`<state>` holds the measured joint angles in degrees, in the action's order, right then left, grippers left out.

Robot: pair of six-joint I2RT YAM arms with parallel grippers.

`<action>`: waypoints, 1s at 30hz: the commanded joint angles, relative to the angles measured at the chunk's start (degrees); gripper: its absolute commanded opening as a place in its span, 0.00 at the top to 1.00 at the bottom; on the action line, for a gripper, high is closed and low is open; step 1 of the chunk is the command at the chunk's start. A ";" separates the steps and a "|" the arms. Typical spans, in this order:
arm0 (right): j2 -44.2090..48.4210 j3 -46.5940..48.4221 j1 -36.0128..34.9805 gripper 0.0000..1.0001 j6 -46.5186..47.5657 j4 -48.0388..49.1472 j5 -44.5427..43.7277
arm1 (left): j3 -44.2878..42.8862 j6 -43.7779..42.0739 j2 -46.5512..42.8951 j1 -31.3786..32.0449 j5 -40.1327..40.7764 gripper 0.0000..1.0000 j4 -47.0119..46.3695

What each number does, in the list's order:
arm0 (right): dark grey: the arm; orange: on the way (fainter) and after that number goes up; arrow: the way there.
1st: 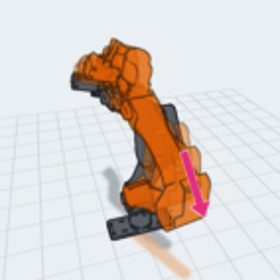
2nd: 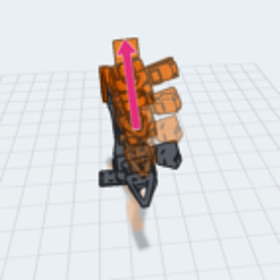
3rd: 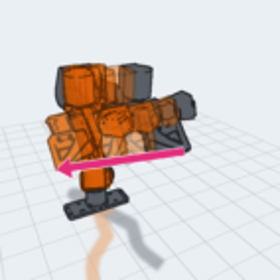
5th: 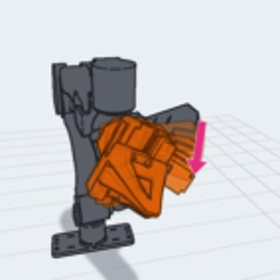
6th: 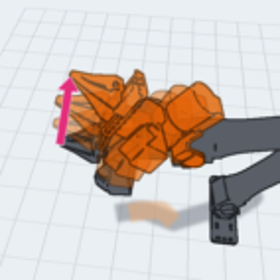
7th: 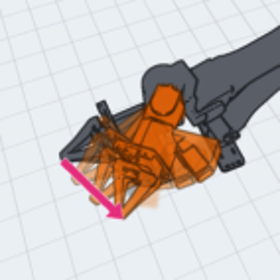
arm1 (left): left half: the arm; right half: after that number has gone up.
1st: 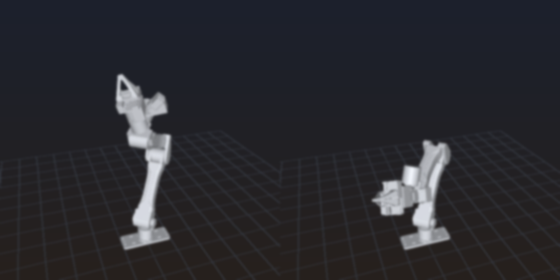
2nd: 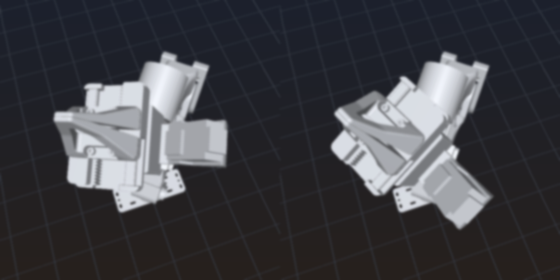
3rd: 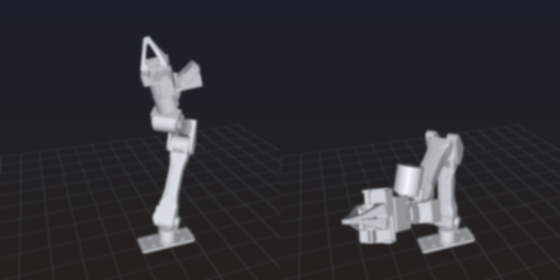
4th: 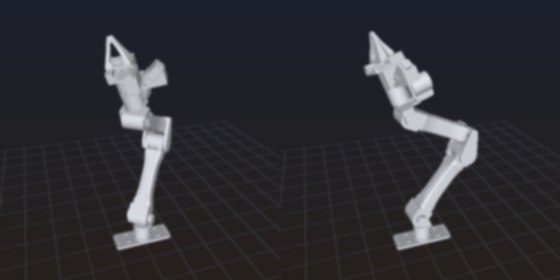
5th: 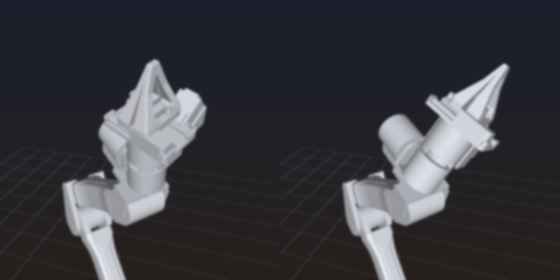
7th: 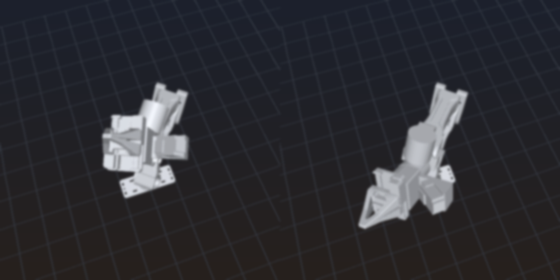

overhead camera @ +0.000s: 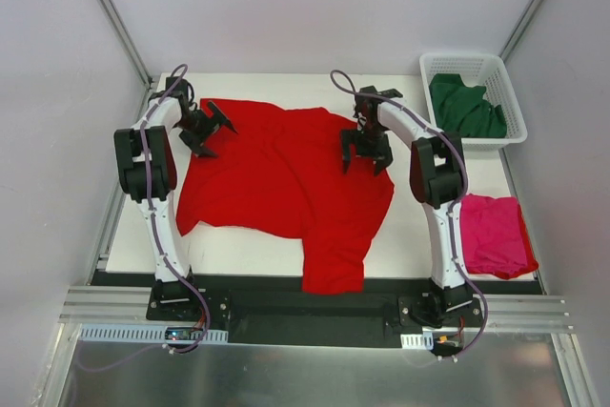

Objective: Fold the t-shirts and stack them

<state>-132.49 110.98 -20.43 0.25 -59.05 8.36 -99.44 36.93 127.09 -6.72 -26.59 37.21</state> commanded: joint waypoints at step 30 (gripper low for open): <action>-14.73 29.03 8.56 0.04 -0.08 -2.39 0.25 | -12.27 3.41 10.37 0.92 -4.96 0.01 1.20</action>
<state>-146.76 137.95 -12.62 0.21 -64.14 7.42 -109.91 40.34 134.61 -6.68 -33.04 38.72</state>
